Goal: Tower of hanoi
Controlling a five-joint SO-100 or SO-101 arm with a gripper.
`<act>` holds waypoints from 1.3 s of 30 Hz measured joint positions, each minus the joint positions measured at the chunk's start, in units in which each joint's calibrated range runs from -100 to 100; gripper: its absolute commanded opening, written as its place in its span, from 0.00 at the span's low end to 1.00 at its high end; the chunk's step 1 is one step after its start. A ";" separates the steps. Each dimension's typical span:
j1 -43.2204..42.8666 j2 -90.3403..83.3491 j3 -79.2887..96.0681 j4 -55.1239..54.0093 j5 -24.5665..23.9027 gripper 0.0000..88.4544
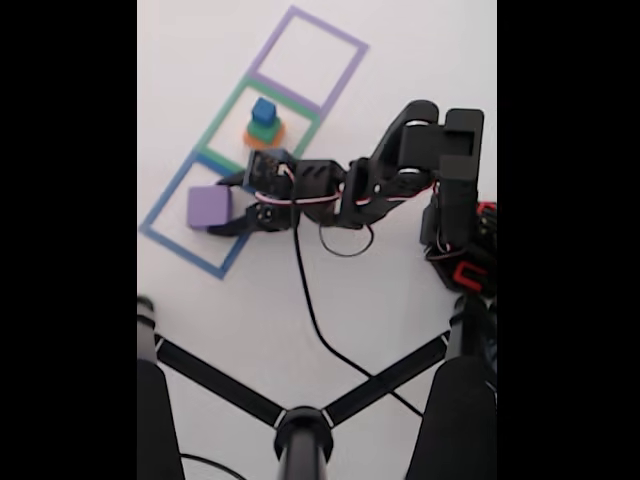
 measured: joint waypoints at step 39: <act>0.16 -22.88 -0.78 17.90 0.00 0.13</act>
